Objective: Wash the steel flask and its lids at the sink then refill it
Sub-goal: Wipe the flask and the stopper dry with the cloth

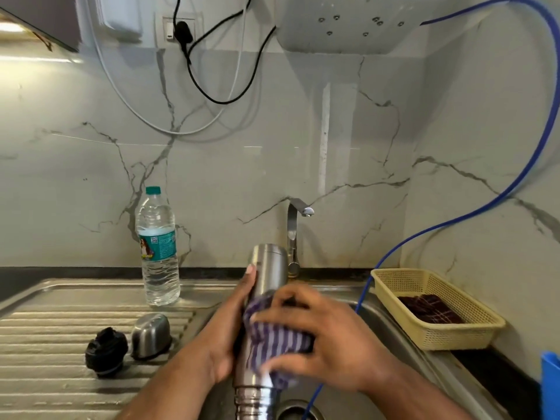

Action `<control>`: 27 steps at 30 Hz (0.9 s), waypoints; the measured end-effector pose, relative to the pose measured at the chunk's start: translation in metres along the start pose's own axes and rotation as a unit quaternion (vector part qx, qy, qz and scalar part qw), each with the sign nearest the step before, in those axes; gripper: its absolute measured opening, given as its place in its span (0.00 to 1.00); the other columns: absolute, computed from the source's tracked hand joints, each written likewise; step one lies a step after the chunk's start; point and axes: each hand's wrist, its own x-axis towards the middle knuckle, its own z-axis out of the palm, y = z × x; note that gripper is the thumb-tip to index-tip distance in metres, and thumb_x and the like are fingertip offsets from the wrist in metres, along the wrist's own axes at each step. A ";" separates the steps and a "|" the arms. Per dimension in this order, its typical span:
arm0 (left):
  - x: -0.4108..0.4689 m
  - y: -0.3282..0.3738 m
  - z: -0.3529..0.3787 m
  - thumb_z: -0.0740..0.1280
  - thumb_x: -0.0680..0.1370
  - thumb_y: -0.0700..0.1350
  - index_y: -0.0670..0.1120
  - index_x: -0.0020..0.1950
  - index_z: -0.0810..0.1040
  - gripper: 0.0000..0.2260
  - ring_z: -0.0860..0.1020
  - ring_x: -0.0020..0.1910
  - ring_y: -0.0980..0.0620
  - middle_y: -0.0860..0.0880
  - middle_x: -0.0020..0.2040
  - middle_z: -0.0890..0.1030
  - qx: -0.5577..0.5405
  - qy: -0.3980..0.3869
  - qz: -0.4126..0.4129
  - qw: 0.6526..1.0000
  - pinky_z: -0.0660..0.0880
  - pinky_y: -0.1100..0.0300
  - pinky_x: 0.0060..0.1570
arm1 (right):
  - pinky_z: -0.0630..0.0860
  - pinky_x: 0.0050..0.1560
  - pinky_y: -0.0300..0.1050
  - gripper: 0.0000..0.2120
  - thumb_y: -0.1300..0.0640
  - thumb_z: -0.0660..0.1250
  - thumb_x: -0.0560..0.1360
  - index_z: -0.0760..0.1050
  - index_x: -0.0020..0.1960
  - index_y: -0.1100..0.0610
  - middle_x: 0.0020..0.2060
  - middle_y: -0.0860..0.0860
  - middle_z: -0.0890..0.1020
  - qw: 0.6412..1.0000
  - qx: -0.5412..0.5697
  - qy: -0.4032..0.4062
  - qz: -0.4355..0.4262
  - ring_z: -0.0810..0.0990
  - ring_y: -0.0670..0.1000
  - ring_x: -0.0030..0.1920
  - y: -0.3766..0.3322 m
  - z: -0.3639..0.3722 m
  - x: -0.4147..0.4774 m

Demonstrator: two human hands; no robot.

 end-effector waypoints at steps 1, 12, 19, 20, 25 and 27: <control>0.001 -0.004 0.004 0.60 0.78 0.68 0.42 0.57 0.86 0.31 0.84 0.48 0.37 0.34 0.55 0.84 0.028 -0.002 0.003 1.000 0.81 0.46 0.52 | 0.76 0.64 0.42 0.30 0.28 0.70 0.70 0.70 0.70 0.31 0.63 0.31 0.67 0.998 0.011 0.039 0.040 0.73 0.36 0.63 0.007 -0.002 0.000; 0.001 -0.016 0.019 0.69 0.75 0.57 0.37 0.55 0.85 0.23 0.84 0.41 0.40 0.36 0.48 0.84 0.006 -0.019 -0.013 1.000 0.83 0.44 0.47 | 0.75 0.63 0.37 0.29 0.36 0.74 0.72 0.76 0.71 0.41 0.59 0.35 0.72 0.969 0.125 0.146 0.156 0.74 0.39 0.62 0.017 -0.001 -0.002; 0.002 0.005 0.004 0.57 0.81 0.63 0.35 0.60 0.79 0.32 0.83 0.33 0.39 0.33 0.40 0.82 -0.105 0.024 0.000 0.994 0.81 0.52 0.31 | 0.74 0.67 0.43 0.30 0.39 0.79 0.70 0.75 0.70 0.35 0.63 0.36 0.70 0.986 0.164 -0.013 0.036 0.73 0.44 0.67 0.001 -0.001 -0.002; 0.002 0.004 0.005 0.58 0.81 0.61 0.35 0.61 0.79 0.29 0.83 0.33 0.40 0.34 0.40 0.82 -0.092 0.018 -0.011 0.996 0.81 0.54 0.30 | 0.74 0.66 0.42 0.30 0.36 0.77 0.70 0.74 0.70 0.34 0.62 0.34 0.69 0.988 0.146 0.000 0.049 0.73 0.42 0.66 0.004 -0.001 -0.002; 0.001 -0.008 0.017 0.68 0.75 0.62 0.38 0.61 0.83 0.29 0.81 0.40 0.37 0.34 0.49 0.82 -0.026 -0.026 -0.040 0.998 0.81 0.45 0.41 | 0.70 0.56 0.27 0.27 0.33 0.73 0.70 0.76 0.68 0.36 0.57 0.37 0.74 0.948 0.127 0.215 0.198 0.75 0.37 0.59 0.023 -0.009 -0.001; 0.003 -0.011 0.017 0.70 0.73 0.64 0.37 0.56 0.85 0.30 0.82 0.40 0.37 0.35 0.46 0.82 -0.019 -0.043 -0.047 0.998 0.81 0.36 0.47 | 0.70 0.53 0.24 0.25 0.37 0.73 0.73 0.75 0.68 0.36 0.55 0.39 0.75 0.938 0.117 0.240 0.223 0.76 0.36 0.57 0.021 -0.010 -0.001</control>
